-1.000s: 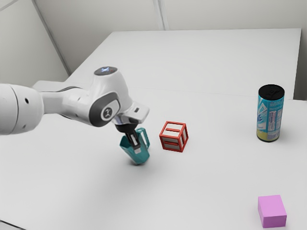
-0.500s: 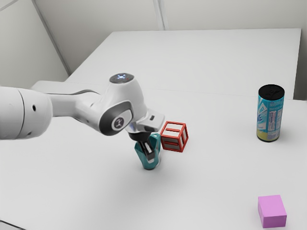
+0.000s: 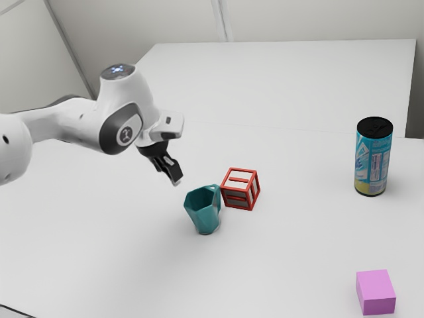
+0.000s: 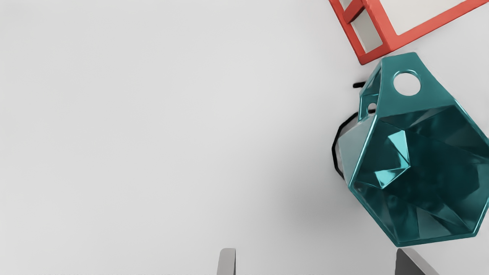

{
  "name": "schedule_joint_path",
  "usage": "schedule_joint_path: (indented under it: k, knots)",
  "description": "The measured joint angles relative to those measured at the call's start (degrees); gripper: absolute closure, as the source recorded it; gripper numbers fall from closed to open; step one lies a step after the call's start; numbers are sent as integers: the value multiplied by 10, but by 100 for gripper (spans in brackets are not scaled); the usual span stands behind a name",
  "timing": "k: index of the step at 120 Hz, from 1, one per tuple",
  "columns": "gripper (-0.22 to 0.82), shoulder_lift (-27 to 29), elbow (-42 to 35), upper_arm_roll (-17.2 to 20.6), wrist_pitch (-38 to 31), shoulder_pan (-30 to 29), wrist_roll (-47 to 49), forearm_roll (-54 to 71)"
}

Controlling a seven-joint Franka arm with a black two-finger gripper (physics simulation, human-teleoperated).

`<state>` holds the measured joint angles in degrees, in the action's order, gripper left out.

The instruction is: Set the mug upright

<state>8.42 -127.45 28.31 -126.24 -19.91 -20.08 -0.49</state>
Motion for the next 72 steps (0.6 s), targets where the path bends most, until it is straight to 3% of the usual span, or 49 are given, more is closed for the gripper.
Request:
schedule_joint_path:
  k: [24,56,63,72]
  knots:
    - [8,5,88,3,70,-4,10,-2]
    - [2,-19,231,-23,194,0,43,-2]
    - [2,-46,292,-50,229,29,50,-1]
    - [1,-59,324,-120,265,96,62,0]
